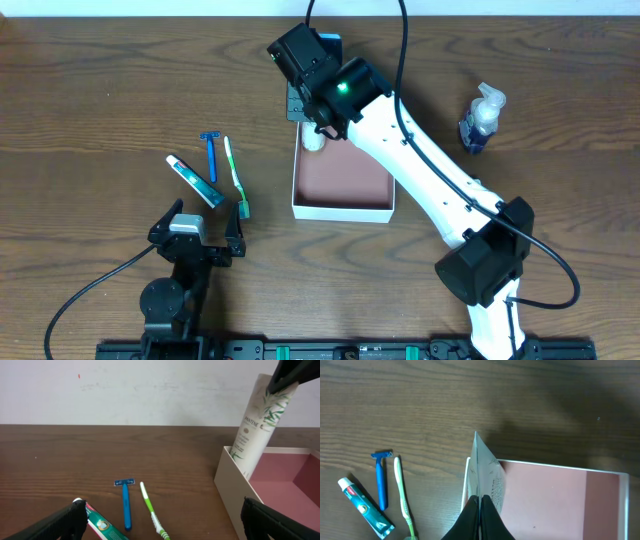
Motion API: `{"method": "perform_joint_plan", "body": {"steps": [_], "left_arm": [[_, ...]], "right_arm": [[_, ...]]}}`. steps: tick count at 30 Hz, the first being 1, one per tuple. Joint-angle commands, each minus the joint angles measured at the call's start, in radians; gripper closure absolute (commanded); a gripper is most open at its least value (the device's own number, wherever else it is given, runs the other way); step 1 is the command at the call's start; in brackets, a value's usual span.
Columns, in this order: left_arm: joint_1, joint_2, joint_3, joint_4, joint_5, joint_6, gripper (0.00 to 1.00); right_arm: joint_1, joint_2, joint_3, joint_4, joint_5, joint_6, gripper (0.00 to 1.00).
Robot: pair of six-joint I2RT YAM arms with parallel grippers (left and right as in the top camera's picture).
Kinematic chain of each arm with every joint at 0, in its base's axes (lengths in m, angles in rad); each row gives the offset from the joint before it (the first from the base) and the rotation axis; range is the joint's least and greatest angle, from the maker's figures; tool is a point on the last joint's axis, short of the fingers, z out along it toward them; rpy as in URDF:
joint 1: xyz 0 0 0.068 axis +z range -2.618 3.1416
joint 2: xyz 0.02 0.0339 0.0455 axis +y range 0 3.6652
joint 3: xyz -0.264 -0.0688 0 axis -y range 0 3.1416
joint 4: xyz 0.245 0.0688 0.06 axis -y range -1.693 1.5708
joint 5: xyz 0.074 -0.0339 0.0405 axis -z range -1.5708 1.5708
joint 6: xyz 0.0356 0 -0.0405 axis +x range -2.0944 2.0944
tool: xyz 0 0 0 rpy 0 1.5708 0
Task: Pack container
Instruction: 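Stand the tube upright in the box's back-left corner, release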
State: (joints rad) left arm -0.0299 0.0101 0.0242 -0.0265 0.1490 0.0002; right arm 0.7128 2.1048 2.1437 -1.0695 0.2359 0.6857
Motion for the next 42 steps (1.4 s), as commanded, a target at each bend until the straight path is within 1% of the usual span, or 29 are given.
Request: {"method": "perform_joint_plan", "body": {"steps": [1, 2, 3, 4, 5, 6, 7, 9, 17, 23, 30, 32, 34, 39, 42], "left_arm": [[-0.004, -0.006, -0.02, -0.029, -0.008, 0.0, 0.02], [-0.004, -0.006, -0.02, -0.029, -0.008, 0.0, 0.02], [-0.004, -0.006, -0.02, -0.029, -0.008, 0.0, 0.02], [-0.004, -0.006, -0.02, -0.029, -0.008, 0.0, 0.02], [-0.004, -0.006, -0.02, -0.029, -0.008, 0.0, 0.02], [-0.004, -0.006, -0.02, -0.029, -0.008, 0.0, 0.02], [-0.004, -0.006, -0.02, -0.029, -0.008, 0.0, 0.02], [-0.004, -0.006, -0.02, -0.029, -0.008, 0.0, 0.02], [-0.004, -0.006, -0.02, -0.029, -0.008, 0.0, 0.02], [-0.004, -0.006, -0.02, -0.029, -0.008, 0.0, 0.02], [-0.004, -0.006, -0.02, -0.029, -0.008, 0.0, 0.02], [-0.004, -0.006, -0.02, -0.029, -0.008, 0.0, 0.02], [-0.004, -0.006, -0.02, -0.029, -0.008, 0.0, 0.02], [-0.004, -0.006, -0.02, -0.029, -0.008, 0.0, 0.02], [-0.004, -0.006, -0.02, -0.029, -0.008, 0.0, 0.02]], "right_arm": [[0.002, 0.008, 0.014, 0.019, 0.021, 0.017, 0.99], [0.002, 0.009, 0.014, 0.023, 0.021, 0.017, 0.99], [0.002, 0.009, 0.014, 0.028, 0.021, 0.017, 0.92], [0.002, 0.009, 0.014, 0.034, 0.021, 0.016, 0.69], [0.002, 0.009, 0.014, 0.036, 0.022, 0.016, 0.5], [0.002, 0.009, 0.014, 0.038, 0.022, 0.016, 0.35], [0.002, 0.009, 0.014, 0.038, 0.021, 0.016, 0.3], [0.002, 0.009, 0.014, 0.037, 0.019, 0.016, 0.27], [0.0, -0.025, 0.025, 0.039, -0.016, -0.011, 0.25], [-0.028, -0.108, 0.089, -0.043, 0.03, -0.038, 0.2], [-0.172, -0.238, 0.102, -0.142, 0.079, -0.128, 0.12], [-0.233, -0.262, 0.102, -0.178, 0.073, -0.143, 0.08], [-0.287, -0.275, 0.102, -0.209, 0.071, -0.153, 0.01], [-0.392, -0.277, 0.099, -0.27, 0.042, -0.152, 0.01], [-0.428, -0.275, 0.098, -0.296, 0.022, -0.151, 0.01]]}}
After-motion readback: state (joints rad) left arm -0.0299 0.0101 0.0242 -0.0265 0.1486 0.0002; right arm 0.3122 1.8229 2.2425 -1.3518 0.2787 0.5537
